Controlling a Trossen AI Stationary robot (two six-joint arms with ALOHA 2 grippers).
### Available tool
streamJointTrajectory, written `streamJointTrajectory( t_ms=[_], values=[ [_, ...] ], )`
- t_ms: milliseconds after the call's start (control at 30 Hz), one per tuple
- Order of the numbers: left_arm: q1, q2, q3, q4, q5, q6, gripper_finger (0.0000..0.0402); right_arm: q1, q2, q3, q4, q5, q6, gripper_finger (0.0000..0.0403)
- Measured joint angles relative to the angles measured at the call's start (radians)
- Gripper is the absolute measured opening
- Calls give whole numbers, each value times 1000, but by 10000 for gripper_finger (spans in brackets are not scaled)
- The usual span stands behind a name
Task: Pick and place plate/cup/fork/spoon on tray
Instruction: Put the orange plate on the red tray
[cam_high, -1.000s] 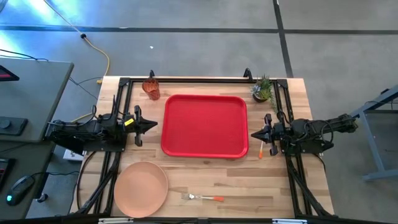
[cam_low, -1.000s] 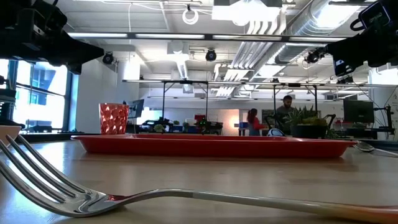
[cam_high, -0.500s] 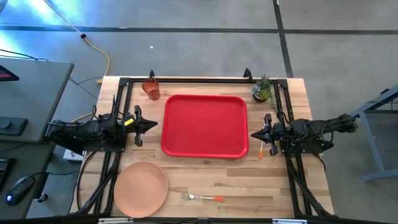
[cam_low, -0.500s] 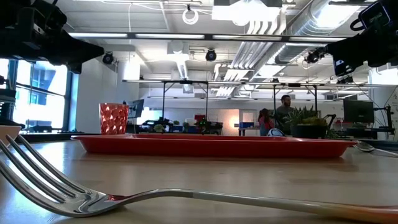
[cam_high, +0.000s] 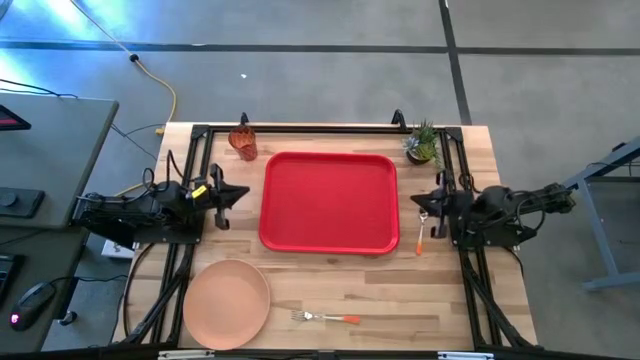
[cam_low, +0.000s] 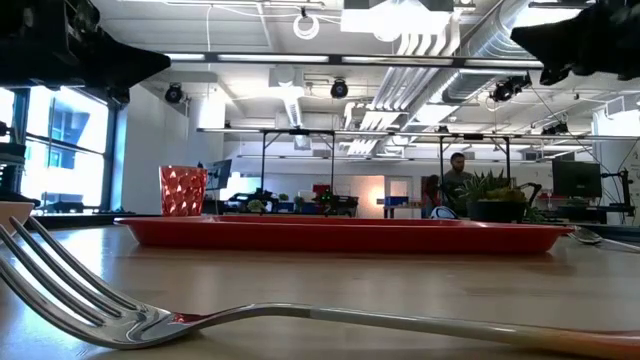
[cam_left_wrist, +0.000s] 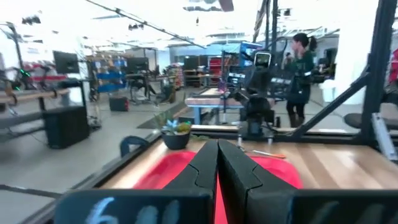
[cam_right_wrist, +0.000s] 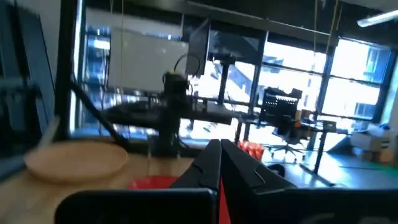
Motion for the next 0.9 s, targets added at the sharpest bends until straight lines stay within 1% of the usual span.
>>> streamJointTrajectory(
  t_ms=[100, 167, 267, 367, 467, 533, 600, 700, 767, 833, 900],
  values=[
    [0, 15, 0, 10, -64, 5, 11, 0, 0, 0, 5, -2, 47, 0],
    [0, 34, 0, 10, -114, -13, 23, 0, 0, 0, 4, -12, 73, 0],
    [0, 80, 0, 5, -178, -46, 51, 0, 0, 0, -5, -16, 110, 0],
    [0, 137, 0, 8, -226, -72, 83, 0, 0, 0, -24, -17, 112, 0],
    [0, 207, 0, 46, -267, -86, 114, 0, 0, 0, -11, -7, 127, 0],
    [0, 258, 0, 101, -291, -85, 132, 0, 2, 0, 29, 40, 135, 0],
    [1, 309, 0, 174, -307, -73, 147, 0, 3, 0, 66, 128, 160, 0],
    [18, 386, 0, 310, -334, -73, 162, 0, 24, 0, 84, 270, 273, 0],
    [39, 436, 1, 371, -374, -123, 166, 0, 53, 0, 61, 288, 394, 0],
    [60, 485, 1, 390, -379, -169, 167, 0, 100, 0, 21, 275, 508, 0],
    [75, 535, 1, 389, -373, -216, 168, 0, 160, 0, 2, 279, 581, 0]
  ],
)
